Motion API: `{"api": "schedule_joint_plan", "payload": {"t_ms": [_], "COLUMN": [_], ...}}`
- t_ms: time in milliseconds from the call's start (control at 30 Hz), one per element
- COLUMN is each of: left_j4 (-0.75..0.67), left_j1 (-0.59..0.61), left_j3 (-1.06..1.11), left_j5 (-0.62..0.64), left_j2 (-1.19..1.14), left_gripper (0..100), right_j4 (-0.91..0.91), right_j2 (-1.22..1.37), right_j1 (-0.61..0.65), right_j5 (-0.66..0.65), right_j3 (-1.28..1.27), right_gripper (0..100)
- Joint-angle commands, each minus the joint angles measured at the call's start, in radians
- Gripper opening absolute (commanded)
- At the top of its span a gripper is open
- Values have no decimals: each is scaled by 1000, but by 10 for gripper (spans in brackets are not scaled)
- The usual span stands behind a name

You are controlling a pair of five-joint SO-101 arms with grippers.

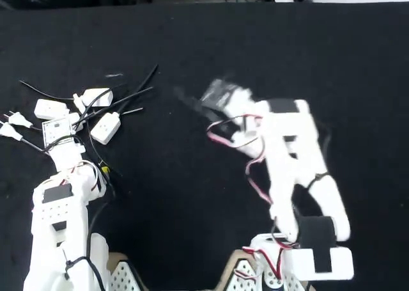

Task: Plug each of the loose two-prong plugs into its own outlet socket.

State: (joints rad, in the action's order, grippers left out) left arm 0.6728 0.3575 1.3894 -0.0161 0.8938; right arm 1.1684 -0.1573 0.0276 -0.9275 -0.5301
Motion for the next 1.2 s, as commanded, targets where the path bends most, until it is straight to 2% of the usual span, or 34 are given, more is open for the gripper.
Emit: {"api": "schedule_joint_plan", "payload": {"t_ms": [0, 200, 433, 700, 833, 1167], "left_j4": [-17, -17, -17, -15, -15, -15], "left_j1": [12, 12, 12, 12, 12, 12], "left_j3": [-13, -13, -13, -13, -13, -13], "left_j5": [2, 2, 2, 2, 2, 2], "left_j2": [14, 14, 14, 12, 12, 12], "left_gripper": [213, 213, 213, 213, 213, 213], "right_j4": [-5, -5, -63, -83, -75, 120], "right_j2": [-54, -54, -21, 275, 444, 819], "right_j1": [-155, -316, -440, -496, -531, -532], "right_j5": [164, 170, 172, 173, 270, 305], "right_j3": [128, 237, 328, 576, 750, 1244], "right_gripper": [11, 11, 11, 11, 11, 11]}}
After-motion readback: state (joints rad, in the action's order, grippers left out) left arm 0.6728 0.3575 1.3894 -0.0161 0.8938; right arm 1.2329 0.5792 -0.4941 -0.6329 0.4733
